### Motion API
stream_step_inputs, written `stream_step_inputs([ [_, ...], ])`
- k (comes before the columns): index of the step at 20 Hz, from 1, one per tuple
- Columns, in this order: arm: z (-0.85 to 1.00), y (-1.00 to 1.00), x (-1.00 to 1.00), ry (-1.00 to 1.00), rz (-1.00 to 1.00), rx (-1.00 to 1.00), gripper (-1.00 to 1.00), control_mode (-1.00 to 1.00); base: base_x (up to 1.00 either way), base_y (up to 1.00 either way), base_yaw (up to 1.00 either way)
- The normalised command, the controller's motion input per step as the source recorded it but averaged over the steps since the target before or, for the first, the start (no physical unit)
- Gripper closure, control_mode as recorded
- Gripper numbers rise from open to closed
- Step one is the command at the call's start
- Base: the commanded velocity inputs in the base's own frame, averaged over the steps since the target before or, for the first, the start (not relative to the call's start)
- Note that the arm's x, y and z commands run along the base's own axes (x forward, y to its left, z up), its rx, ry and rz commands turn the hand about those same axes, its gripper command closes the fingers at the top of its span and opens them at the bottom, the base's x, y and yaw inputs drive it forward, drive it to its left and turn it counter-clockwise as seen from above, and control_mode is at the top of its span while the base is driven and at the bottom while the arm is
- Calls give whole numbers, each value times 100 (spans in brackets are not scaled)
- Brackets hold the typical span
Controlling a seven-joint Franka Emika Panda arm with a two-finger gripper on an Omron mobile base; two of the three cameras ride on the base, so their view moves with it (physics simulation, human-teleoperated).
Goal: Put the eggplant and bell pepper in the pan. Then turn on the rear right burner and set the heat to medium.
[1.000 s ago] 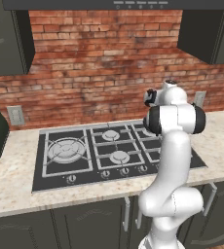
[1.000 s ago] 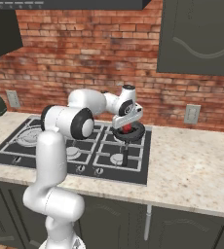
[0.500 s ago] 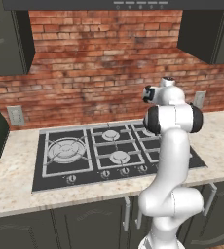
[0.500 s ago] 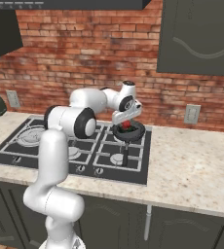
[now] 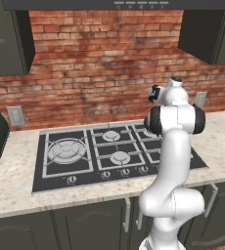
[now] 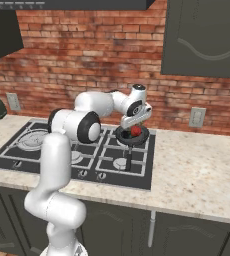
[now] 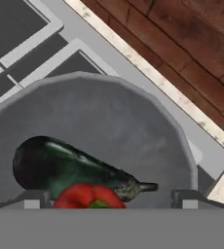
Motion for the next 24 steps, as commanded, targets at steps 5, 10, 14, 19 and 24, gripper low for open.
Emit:
stream_step_inputs([
  [5,10,0,-19,-19,0,0,-100,-100,0,0,0],
  [10,32,1,-28,-23,0,0,-100,-100,0,0,0],
  [14,41,11,-70,-25,0,0,-100,-100,0,0,0],
  [19,31,37,-75,-15,-3,0,-100,-100,0,0,0],
  [24,52,38,-52,8,-5,-1,-100,-100,0,0,0],
])
